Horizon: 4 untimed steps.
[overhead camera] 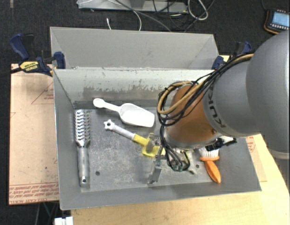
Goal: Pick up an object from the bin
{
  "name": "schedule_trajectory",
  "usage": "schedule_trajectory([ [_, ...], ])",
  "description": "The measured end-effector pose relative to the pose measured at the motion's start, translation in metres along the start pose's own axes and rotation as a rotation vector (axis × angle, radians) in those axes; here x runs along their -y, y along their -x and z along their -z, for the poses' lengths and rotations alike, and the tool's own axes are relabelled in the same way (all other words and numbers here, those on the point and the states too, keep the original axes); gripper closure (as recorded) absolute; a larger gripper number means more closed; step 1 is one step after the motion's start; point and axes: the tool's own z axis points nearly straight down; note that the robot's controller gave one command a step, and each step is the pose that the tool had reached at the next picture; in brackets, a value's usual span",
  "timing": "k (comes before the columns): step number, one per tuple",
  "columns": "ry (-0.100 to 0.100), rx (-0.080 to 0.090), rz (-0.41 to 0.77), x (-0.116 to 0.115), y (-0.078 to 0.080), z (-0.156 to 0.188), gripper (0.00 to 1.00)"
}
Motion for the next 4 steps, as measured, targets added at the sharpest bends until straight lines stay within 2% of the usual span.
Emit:
schedule_trajectory([
  [1,0.001,0.013,-0.066,0.001,0.017,-0.007,0.0],
  [2,0.002,0.004,-0.053,0.009,0.029,-0.006,1.0],
  [4,0.002,0.004,-0.052,0.009,0.028,0.005,1.0],
])
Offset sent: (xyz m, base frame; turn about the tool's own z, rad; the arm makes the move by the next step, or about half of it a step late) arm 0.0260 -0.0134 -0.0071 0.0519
